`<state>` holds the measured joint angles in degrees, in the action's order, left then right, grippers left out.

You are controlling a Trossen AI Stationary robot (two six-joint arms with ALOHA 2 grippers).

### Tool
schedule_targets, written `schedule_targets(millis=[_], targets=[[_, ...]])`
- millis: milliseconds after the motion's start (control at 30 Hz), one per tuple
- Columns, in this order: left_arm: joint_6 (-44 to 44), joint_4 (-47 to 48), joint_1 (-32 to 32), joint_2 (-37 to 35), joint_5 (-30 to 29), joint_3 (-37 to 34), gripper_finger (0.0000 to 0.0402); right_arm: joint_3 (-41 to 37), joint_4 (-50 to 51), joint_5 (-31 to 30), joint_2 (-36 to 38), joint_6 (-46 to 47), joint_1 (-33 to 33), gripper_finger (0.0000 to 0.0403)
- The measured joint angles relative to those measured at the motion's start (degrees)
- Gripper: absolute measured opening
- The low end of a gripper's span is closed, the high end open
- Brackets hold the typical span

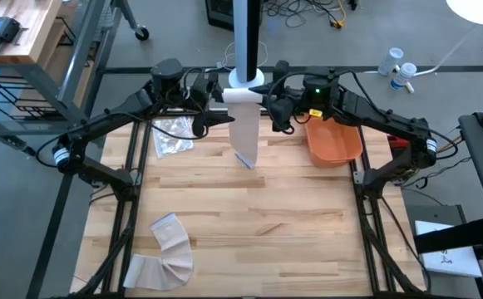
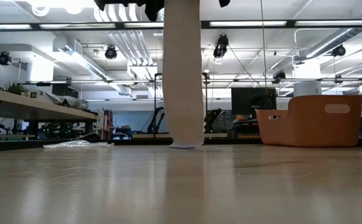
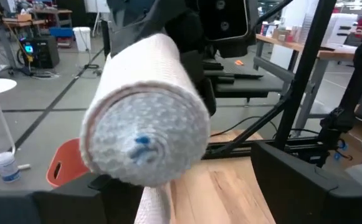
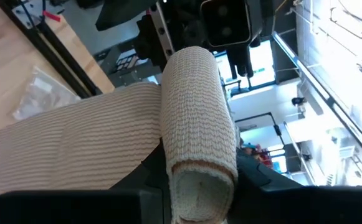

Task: Roll bandage
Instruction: Roll the center brown bandage

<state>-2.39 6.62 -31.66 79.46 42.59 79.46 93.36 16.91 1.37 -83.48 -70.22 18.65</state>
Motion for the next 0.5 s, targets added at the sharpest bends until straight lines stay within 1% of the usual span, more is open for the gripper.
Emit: schedule_targets(millis=[133,267,433,500], targets=[[-0.98,1.08,-0.02,-0.09,0.03,0.0,0.0262,0.0,0.0,0.05,0.0,-2.64,-0.29,0.0085],[-1.77,1.56,-0.11,-0.44,0.04,0.0,0.0253,0.0,-0.15,0.0,0.13,-3.21,-0.66,0.0084],[-2.21,2.23,-0.28,-1.01,0.06,0.2,0.0256,0.0,-0.57,-0.06,0.52,-8.72,-1.03,0.0085],[-5.94,3.61,-0.72,-1.42,-0.06,0.2,0.0264,-0.02,-1.5,-0.04,0.52,-11.02,-1.27,0.0084]])
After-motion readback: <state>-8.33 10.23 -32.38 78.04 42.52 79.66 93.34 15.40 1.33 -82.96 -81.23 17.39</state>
